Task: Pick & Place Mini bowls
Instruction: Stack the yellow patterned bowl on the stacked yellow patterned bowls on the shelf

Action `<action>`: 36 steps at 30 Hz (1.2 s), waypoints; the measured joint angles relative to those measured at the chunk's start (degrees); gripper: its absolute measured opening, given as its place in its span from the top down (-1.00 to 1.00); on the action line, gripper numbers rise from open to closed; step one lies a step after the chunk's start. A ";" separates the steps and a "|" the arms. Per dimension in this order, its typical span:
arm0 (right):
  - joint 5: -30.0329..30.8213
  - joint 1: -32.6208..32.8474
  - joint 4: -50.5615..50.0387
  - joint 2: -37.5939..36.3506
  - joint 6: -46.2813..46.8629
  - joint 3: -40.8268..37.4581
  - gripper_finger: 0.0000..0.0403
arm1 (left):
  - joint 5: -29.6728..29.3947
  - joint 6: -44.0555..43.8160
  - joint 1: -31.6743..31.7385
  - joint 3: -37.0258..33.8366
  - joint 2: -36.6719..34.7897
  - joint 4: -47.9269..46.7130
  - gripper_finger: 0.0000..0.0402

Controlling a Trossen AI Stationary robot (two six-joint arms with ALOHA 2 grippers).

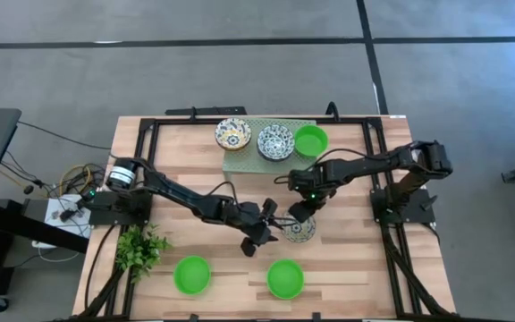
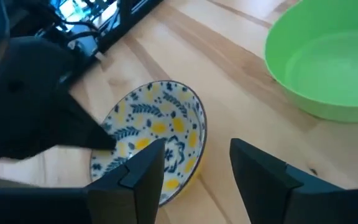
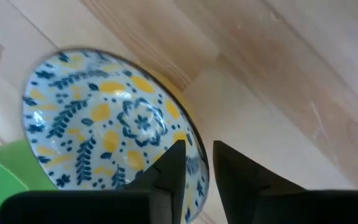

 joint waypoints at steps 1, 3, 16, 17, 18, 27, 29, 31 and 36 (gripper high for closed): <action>-0.06 -0.23 0.06 0.00 -0.15 0.02 0.60 | 0.05 0.86 -0.02 0.02 0.50 0.00 0.10; -0.19 -0.63 0.11 -0.02 -0.58 0.02 0.59 | 0.15 1.32 -0.13 -0.02 1.48 -0.01 0.11; -5.64 -0.80 15.26 -0.11 -2.76 0.02 0.59 | -1.55 1.24 0.02 -0.02 3.54 1.04 0.13; -5.68 -0.93 15.18 -0.11 -2.73 0.00 0.59 | -1.58 1.21 0.04 -0.02 3.49 1.08 0.13; -5.68 -0.96 15.07 -0.09 -2.74 0.00 0.59 | -1.60 1.15 0.02 -0.02 3.49 1.08 0.13; -6.38 -1.31 14.65 -0.09 -3.20 0.00 0.59 | -2.36 -1.82 -0.15 -0.02 3.42 -1.86 0.13; -6.57 -1.29 14.65 -0.09 -3.20 0.00 0.59 | -2.51 -3.22 -0.13 -0.02 3.40 -3.34 0.13; -6.58 -1.26 14.65 -0.09 -3.20 0.00 0.59 | -2.72 -3.65 -0.09 -0.02 3.40 -4.41 0.13; -6.75 -1.24 12.93 -0.11 -3.27 0.01 0.59 | -3.52 -3.79 -0.09 -0.02 3.38 -5.42 0.13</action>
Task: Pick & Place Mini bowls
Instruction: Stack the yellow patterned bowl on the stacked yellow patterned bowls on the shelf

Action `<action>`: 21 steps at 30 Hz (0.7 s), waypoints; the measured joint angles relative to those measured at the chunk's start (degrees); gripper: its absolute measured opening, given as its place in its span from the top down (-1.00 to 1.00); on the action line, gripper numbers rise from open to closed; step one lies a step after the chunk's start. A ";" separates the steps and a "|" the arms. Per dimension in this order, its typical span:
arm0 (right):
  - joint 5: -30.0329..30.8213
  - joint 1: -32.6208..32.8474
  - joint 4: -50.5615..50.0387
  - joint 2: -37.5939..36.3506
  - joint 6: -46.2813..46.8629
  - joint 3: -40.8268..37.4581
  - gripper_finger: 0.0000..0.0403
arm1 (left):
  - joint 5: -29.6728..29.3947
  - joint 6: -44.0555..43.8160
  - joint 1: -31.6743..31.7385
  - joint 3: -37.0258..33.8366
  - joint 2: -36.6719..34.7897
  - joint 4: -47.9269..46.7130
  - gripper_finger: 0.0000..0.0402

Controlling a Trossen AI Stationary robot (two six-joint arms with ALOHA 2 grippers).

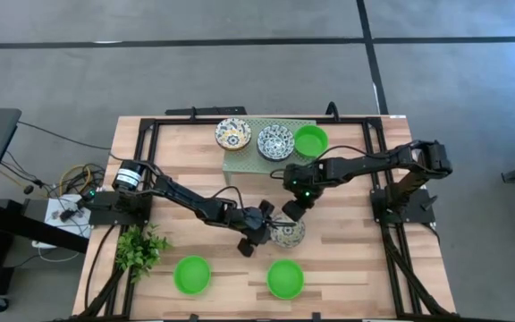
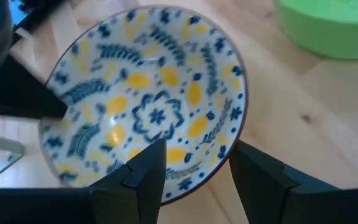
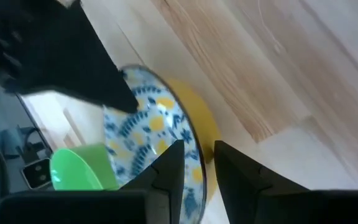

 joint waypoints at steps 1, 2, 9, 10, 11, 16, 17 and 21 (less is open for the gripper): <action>-0.01 0.01 -0.72 0.00 -0.52 -0.01 0.59 | -0.67 0.00 -0.04 0.00 0.00 -0.09 0.13; -0.07 0.13 -1.34 0.00 -1.31 -0.01 0.59 | -1.32 0.00 -0.09 0.00 0.00 -0.20 0.13; -0.45 1.44 -3.09 0.00 -3.56 -0.01 0.59 | -1.93 0.44 -0.19 0.00 -0.09 -2.31 0.39; -0.56 1.66 -3.09 0.00 -4.18 0.00 0.59 | -1.92 0.44 -0.20 0.00 -0.09 -2.42 0.47; -0.68 1.77 -3.09 0.00 -4.64 -0.01 0.59 | -1.84 0.48 -0.23 0.00 -0.09 -2.55 0.54; -0.07 2.30 -2.90 0.00 -5.87 -0.05 0.59 | -0.80 1.22 -0.44 0.02 -0.18 -1.78 0.89; 0.06 2.29 -2.78 0.00 -6.07 -0.05 0.59 | -0.74 1.25 -0.55 0.03 -0.22 -1.69 0.92; -0.25 2.14 -2.75 0.00 -7.67 0.27 0.59 | -1.41 2.17 -1.42 0.03 -0.24 -2.05 0.87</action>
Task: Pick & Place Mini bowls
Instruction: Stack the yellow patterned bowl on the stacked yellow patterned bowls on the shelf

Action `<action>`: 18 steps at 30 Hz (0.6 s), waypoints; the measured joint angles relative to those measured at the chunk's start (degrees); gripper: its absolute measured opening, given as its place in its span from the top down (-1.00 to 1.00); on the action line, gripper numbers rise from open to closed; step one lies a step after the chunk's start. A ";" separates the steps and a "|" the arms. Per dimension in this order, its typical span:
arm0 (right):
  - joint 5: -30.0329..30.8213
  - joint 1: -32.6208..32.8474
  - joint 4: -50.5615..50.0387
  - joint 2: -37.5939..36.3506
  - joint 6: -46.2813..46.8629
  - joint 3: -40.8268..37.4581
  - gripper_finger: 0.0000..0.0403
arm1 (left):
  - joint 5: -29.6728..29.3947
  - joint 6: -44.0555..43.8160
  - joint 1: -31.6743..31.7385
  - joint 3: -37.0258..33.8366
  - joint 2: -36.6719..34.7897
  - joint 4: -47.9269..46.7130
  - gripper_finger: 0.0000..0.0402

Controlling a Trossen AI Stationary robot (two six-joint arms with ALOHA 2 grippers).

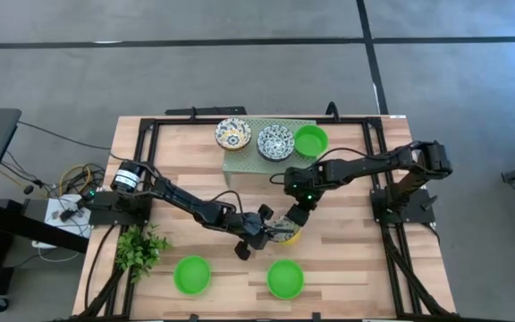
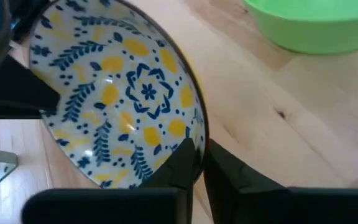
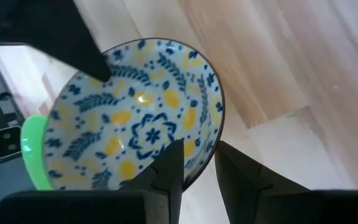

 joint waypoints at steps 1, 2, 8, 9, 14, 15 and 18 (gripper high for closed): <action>-0.44 -0.14 -0.01 0.00 -0.06 0.30 0.59 | -0.53 0.46 -0.36 -0.03 0.03 -0.12 0.85; -0.89 -0.31 0.09 0.00 -0.16 0.73 0.59 | -0.80 0.88 -0.75 -0.03 0.04 -0.24 0.84; -2.09 -0.45 0.46 0.00 -1.29 4.39 0.59 | -1.52 1.15 -2.91 -0.03 0.06 0.14 0.94; -2.21 -0.31 0.90 -0.12 -1.33 5.30 0.59 | -2.45 1.10 -3.19 -0.03 0.09 0.11 0.94; -3.43 0.96 -1.65 -0.04 -1.79 9.12 0.59 | -7.36 0.82 -4.18 -0.14 -1.15 -1.50 0.92; -3.48 1.25 -2.02 -0.07 -2.49 10.05 0.59 | -7.74 0.61 -4.43 -0.14 -2.04 -2.06 0.93; -3.77 2.47 -6.99 -0.13 -4.07 12.96 0.59 | -8.93 -1.78 -4.95 -0.14 -5.97 -5.91 0.95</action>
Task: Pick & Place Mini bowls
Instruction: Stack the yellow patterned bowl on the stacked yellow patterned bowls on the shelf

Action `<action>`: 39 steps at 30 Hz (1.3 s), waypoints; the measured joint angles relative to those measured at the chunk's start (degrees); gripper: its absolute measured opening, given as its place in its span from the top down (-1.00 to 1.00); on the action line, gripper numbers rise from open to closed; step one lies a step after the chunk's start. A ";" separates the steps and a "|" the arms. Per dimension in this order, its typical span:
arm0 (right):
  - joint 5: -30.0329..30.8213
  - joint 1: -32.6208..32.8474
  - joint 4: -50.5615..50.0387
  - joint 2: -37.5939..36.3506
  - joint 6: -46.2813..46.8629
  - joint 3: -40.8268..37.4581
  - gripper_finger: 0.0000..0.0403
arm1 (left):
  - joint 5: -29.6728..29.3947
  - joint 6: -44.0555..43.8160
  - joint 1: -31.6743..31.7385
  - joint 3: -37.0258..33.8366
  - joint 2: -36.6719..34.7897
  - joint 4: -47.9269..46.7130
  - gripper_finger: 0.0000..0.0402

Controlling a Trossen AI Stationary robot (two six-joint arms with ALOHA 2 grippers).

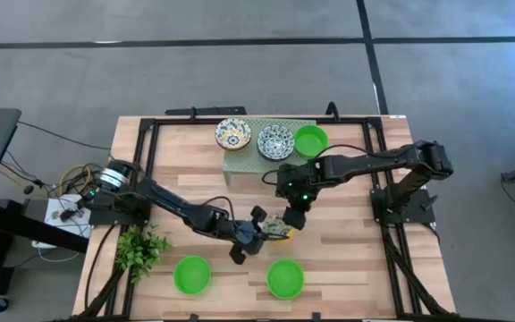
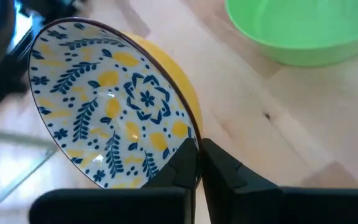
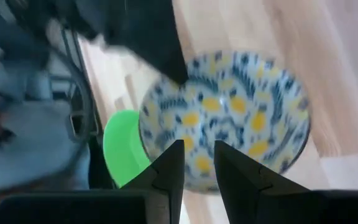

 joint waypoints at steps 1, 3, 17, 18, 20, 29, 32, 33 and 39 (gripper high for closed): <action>0.64 0.52 -1.53 -0.41 -0.94 1.06 0.59 | -0.35 -1.58 -0.14 0.00 -1.67 -2.10 0.94; 3.49 1.63 -3.52 -1.63 -2.08 3.33 0.59 | -0.16 -5.11 -0.15 0.00 -5.31 -5.64 0.93; 28.39 11.90 -4.24 -20.82 -7.67 -6.77 0.59 | -15.80 -30.95 0.92 0.07 -29.38 -40.18 0.95; 28.45 12.21 -2.07 -21.74 -7.36 -8.92 0.59 | -15.57 -31.65 1.31 0.07 -30.92 -41.16 0.95; 28.41 12.58 3.11 -22.85 -7.22 -13.32 0.59 | -14.90 -33.77 1.94 0.09 -33.82 -43.11 0.94; 28.29 12.97 13.39 -22.20 -7.16 -22.47 0.59 | -17.93 -32.39 5.49 2.49 -42.31 -50.89 0.94; 28.35 12.84 14.98 -21.37 -7.19 -22.62 0.59 | -20.01 -27.63 7.16 4.49 -43.04 -51.02 0.95; 28.35 12.85 15.45 -21.24 -7.28 -22.70 0.59 | -20.95 -25.42 7.86 5.24 -43.04 -50.66 0.95; 28.34 12.86 18.07 -20.37 -7.67 -22.66 0.59 | -18.24 -12.76 16.13 6.67 -41.38 -49.83 0.96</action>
